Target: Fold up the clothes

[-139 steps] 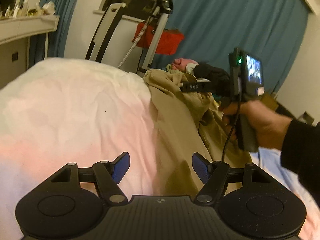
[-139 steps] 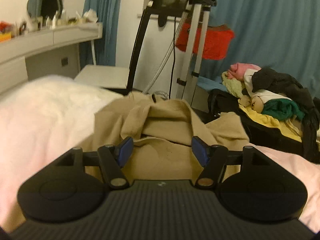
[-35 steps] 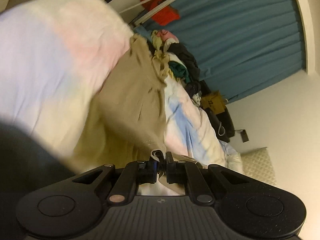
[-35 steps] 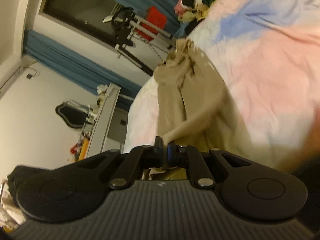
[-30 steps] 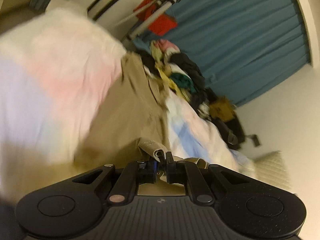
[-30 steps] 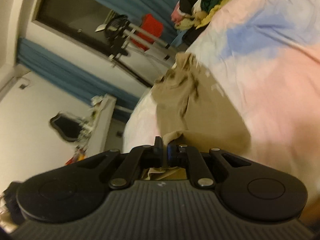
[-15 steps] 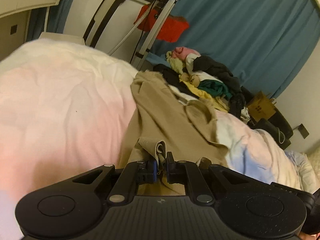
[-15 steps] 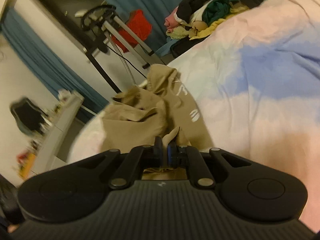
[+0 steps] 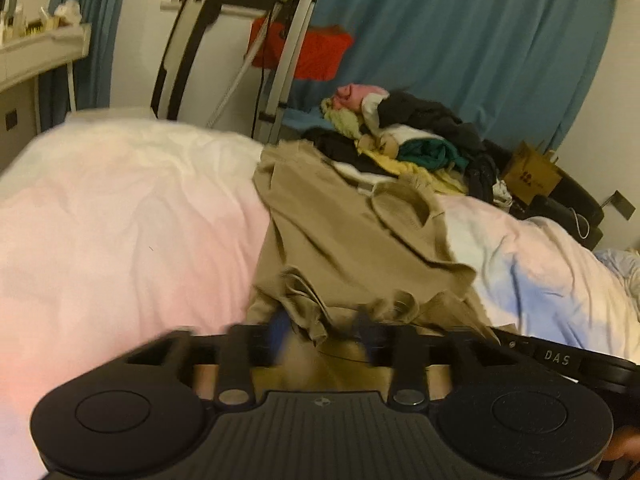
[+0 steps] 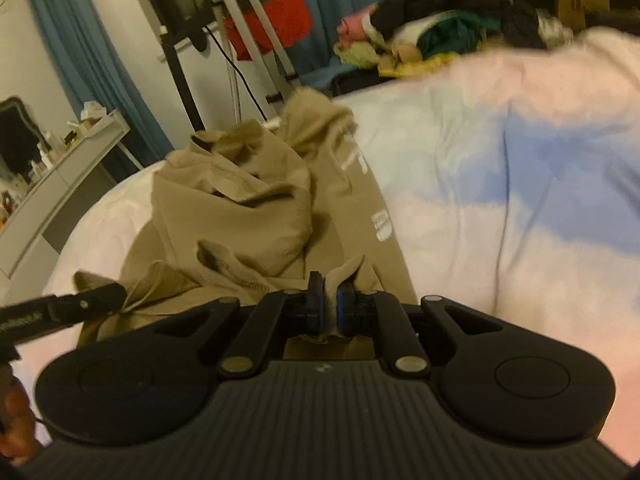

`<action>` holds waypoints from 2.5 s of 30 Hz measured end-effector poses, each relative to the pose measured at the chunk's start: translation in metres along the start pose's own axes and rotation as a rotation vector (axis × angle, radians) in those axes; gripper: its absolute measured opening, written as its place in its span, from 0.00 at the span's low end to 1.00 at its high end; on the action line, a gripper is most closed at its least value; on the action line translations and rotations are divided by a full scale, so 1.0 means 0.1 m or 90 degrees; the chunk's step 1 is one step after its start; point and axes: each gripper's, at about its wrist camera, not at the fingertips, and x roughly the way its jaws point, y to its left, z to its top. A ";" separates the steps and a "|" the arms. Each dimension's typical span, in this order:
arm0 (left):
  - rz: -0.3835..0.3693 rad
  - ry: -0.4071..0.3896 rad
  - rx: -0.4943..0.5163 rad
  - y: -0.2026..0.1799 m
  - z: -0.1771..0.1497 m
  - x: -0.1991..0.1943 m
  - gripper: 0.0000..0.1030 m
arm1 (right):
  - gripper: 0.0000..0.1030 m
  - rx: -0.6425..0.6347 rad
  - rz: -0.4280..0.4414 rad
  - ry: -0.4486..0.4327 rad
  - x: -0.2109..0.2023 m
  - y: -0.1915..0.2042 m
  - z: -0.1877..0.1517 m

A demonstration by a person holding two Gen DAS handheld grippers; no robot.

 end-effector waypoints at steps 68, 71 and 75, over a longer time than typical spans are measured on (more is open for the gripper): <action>-0.120 0.128 -0.485 0.80 -1.09 -0.37 0.10 | 0.74 0.570 0.235 0.130 -0.62 -0.41 -1.27; -0.123 0.103 -0.485 0.82 -1.08 -0.44 0.09 | 0.44 0.612 0.174 0.107 -0.63 -0.54 -1.33; -0.137 0.069 -0.473 0.76 -1.01 -0.52 0.08 | 0.24 0.638 0.131 0.066 -0.65 -0.63 -1.36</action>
